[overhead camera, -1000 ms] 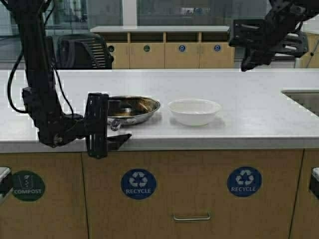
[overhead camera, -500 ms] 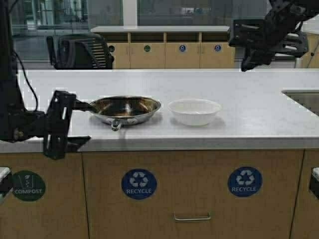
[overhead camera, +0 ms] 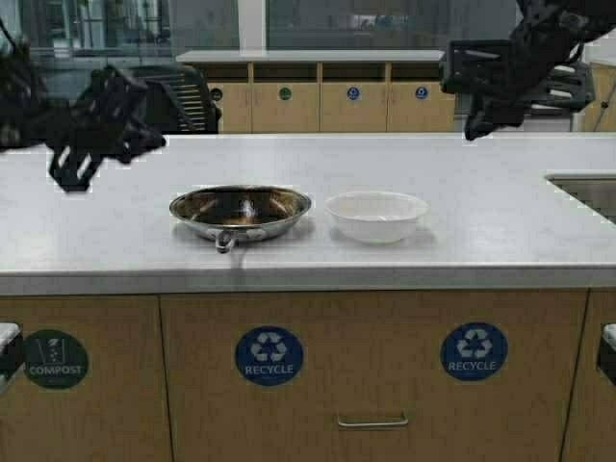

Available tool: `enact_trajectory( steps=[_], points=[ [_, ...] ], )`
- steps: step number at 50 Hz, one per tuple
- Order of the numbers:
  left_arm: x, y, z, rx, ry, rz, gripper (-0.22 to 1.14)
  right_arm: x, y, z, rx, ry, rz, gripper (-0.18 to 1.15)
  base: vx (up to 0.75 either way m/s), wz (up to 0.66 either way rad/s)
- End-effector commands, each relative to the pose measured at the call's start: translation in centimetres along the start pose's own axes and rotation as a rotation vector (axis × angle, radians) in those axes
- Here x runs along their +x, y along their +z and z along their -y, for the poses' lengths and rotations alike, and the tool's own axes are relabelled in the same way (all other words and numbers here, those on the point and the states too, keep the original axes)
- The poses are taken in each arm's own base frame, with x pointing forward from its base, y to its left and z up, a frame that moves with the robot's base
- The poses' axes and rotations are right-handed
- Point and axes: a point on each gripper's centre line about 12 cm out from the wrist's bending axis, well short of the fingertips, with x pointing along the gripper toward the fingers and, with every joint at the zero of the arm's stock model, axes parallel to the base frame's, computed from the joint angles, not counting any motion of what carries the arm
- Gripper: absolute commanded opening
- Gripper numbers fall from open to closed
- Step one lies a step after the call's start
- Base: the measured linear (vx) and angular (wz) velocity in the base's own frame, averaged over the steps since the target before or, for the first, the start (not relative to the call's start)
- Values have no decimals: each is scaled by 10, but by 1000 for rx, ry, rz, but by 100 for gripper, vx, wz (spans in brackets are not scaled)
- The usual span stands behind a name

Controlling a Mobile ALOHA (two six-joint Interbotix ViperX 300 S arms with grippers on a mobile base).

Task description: Add oil to the pan and cook the shrimp and serve it

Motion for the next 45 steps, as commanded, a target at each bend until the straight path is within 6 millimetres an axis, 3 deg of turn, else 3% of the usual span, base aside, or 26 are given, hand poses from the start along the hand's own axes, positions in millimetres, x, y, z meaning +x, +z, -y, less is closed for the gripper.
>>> enact_trajectory(
  steps=[1, 8, 16, 31, 45],
  points=[
    [-10, 33, 33, 176, 57, 10, 8, -2, 15, -5, 4, 14, 25, 7, 0, 0],
    [-22, 53, 53, 365, 133, -11, 6, -2, 22, -7, 6, 22, 27, 7, 0, 0],
    [-35, 61, 63, 478, 175, -32, 6, -5, 28, -9, 2, 30, 24, 7, 0, 0],
    [-27, 20, 81, 605, 156, -205, 6, -9, 34, -13, -24, 44, -1, 7, 0, 0],
    [-25, 17, 77, 607, 163, -221, 6, -10, 37, -14, -34, 49, -6, 7, 0, 0]
  ],
)
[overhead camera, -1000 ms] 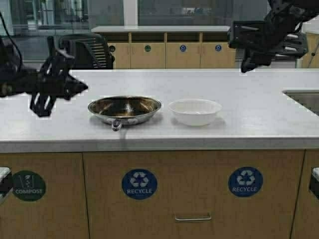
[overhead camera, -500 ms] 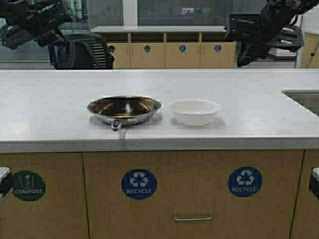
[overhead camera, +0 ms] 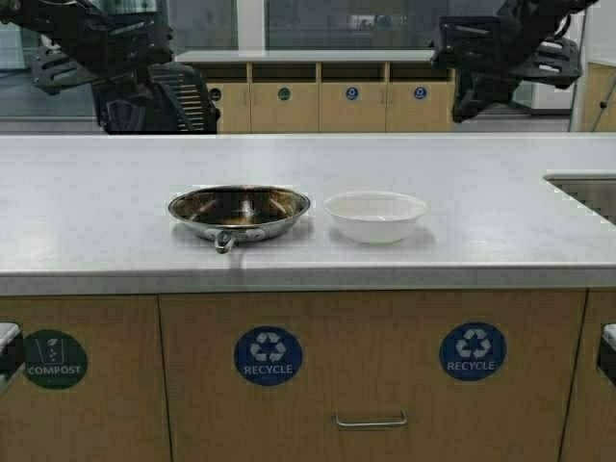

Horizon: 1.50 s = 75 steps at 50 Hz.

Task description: Add oil to the pan and cook the shrimp and serve it

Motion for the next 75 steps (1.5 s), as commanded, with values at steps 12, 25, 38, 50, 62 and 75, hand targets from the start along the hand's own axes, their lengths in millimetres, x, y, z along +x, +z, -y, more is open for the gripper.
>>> enact_trajectory(
  steps=[12, 25, 38, 50, 62, 75],
  points=[
    [4, 2, 4, 10, -12, 2, 6, -7, 20, -5, -16, 14, 36, 7, 0, 0],
    [6, 2, 6, 18, -14, -4, 6, -7, 20, -5, -26, 14, 34, 7, 0, 0],
    [6, 6, 6, 20, -10, 1, 6, -7, 20, -5, -25, 14, 33, 7, 0, 0],
    [6, 4, 6, 20, -10, -3, 6, -7, 19, -5, -28, 13, 31, 7, 0, 0],
    [7, 4, 5, 23, -7, -9, 6, -7, 20, -5, -28, 14, 33, 7, 0, 0],
    [11, -1, 4, 18, -4, -25, 6, -7, 18, -4, -29, 13, 28, 7, 0, 0]
  ],
)
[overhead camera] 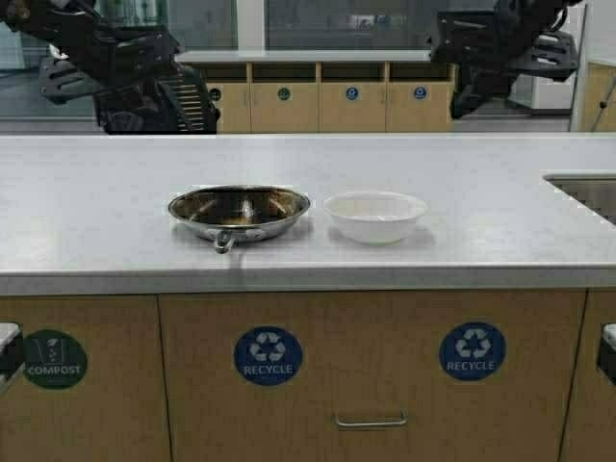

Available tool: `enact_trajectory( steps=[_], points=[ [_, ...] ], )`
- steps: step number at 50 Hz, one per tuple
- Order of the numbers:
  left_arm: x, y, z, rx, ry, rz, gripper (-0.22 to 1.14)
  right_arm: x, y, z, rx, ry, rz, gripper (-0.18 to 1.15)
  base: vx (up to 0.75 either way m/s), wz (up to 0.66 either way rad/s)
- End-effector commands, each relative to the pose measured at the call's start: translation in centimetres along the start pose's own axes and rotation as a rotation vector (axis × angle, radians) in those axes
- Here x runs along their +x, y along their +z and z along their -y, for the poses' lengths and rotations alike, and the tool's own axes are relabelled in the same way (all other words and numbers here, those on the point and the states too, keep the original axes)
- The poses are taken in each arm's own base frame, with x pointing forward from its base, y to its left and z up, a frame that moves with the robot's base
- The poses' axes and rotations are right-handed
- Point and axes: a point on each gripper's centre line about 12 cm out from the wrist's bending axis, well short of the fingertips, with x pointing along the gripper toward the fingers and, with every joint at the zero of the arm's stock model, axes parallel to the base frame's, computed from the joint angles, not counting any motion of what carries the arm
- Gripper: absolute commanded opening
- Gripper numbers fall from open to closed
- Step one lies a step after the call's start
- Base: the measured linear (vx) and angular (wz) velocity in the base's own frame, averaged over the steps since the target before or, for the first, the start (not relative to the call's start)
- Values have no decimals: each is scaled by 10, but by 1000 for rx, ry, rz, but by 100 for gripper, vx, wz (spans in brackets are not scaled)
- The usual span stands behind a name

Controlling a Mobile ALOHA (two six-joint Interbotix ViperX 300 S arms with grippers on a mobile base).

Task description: Add oil to the pan and cook the shrimp and serve it

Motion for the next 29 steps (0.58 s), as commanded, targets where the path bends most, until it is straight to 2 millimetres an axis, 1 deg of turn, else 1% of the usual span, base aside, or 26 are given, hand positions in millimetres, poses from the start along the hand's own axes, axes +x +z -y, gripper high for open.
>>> enact_trajectory(
  steps=[1, 12, 29],
  points=[
    [2, 8, 3, 7, -10, 21, 6, -6, 12, -3, -5, 7, 41, 7, 0, 0],
    [2, 3, 2, 4, -7, 8, 6, -6, 12, -3, -5, 7, 41, 7, 0, 0],
    [2, 2, 1, 5, -7, 3, 6, -6, 11, -3, -6, 7, 39, 7, 0, 0]
  ],
)
